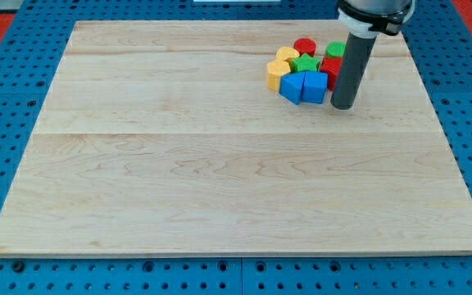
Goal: Slide the blue cube blue triangle and the yellow hexagon left a bit
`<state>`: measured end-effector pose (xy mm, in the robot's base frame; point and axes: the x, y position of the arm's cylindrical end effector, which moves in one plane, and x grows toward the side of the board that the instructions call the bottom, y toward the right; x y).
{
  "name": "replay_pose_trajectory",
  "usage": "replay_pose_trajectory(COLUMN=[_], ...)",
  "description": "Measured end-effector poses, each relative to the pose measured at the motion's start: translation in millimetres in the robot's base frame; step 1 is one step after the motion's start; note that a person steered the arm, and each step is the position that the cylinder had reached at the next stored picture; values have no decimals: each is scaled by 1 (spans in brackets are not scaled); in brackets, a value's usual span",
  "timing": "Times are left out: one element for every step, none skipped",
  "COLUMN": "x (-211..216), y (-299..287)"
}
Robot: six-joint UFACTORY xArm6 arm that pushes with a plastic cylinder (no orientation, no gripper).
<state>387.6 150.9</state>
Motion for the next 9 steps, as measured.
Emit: replay_pose_trajectory(x=[-4,-15,-15,-15,-19,-27,-31,-33,-44], y=[-3,-15,-29,-36,-38,-34,-34,-34,-34])
